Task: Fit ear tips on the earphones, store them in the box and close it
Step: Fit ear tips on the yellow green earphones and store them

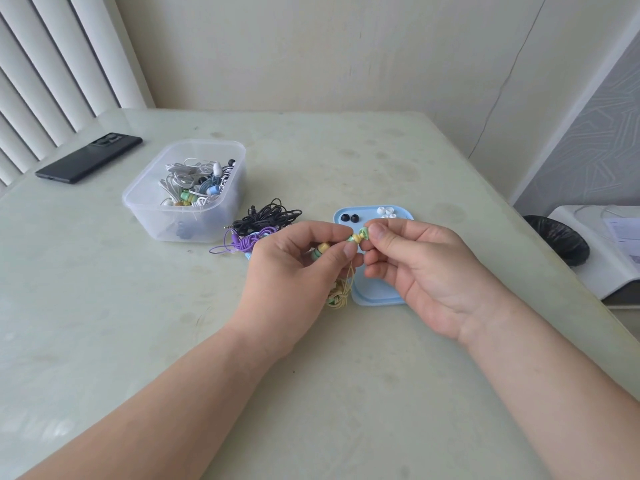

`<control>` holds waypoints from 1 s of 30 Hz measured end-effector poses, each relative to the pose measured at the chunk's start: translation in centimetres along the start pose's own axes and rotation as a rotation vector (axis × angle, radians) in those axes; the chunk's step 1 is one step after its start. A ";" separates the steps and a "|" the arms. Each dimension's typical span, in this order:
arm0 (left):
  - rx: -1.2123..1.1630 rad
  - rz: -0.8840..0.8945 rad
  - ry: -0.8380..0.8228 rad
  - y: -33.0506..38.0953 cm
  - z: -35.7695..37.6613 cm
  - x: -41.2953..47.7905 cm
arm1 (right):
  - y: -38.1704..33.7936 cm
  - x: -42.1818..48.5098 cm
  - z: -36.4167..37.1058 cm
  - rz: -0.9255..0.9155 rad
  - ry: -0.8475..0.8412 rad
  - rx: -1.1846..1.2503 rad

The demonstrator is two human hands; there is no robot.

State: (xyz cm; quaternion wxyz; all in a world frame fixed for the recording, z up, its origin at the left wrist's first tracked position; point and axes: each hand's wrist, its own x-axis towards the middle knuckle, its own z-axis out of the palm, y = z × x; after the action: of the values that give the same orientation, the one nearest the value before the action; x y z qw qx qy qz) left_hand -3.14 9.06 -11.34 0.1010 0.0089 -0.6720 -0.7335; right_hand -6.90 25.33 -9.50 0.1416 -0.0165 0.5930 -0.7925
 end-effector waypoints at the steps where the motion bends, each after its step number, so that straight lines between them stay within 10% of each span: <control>1: -0.003 0.000 0.002 0.0 0.0 0.0 | 0.0 0.0 0.0 0.009 0.000 0.018; 30: -0.014 -0.035 0.037 0.3 0.1 -0.2 | 0.7 -0.3 0.5 -0.259 0.061 -0.219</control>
State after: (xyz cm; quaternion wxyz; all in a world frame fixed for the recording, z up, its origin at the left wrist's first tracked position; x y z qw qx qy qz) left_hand -2.94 9.14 -11.10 0.1007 0.0337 -0.6646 -0.7397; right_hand -6.37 24.75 -9.99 0.0174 -0.0839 0.6725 -0.7351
